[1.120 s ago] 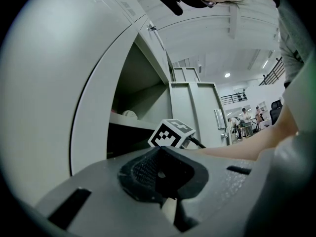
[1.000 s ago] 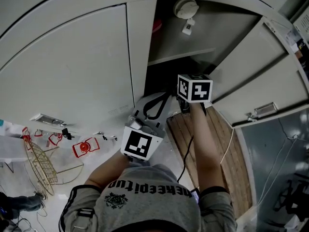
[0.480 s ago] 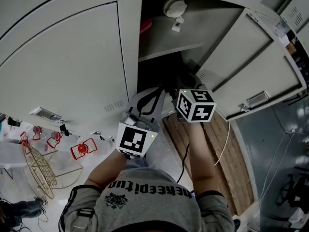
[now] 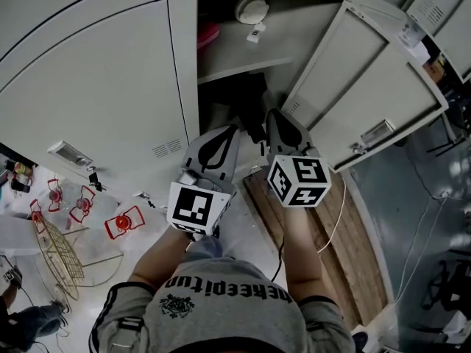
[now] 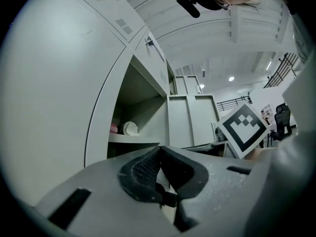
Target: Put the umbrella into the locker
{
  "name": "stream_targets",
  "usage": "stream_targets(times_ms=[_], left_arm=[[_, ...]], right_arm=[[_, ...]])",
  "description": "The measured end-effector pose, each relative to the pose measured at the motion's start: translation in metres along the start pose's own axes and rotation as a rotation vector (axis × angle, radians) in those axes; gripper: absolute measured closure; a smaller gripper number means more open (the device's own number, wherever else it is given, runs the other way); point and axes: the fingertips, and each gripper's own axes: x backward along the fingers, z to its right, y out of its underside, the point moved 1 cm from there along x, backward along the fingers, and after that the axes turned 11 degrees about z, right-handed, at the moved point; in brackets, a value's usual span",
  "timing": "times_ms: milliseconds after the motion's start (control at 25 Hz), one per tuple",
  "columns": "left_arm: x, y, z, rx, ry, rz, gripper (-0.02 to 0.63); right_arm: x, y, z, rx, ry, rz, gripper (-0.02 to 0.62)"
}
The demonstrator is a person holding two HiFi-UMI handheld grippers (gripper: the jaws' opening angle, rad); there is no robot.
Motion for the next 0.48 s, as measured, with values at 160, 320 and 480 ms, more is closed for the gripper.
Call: stream_targets(times_ms=[160, 320, 480], left_arm=[[0.006, -0.01, 0.006, 0.009, -0.024, 0.009, 0.601], [0.015, -0.012, 0.01, 0.008, -0.041, 0.008, 0.601], [0.022, -0.019, 0.018, 0.005, -0.049, 0.012, 0.601]], right_arm=[[0.024, -0.011, 0.002, -0.005, 0.015, 0.033, 0.592], [0.047, -0.021, 0.003, 0.011, 0.033, 0.062, 0.592], [0.068, -0.032, 0.004, 0.025, 0.048, 0.092, 0.592]])
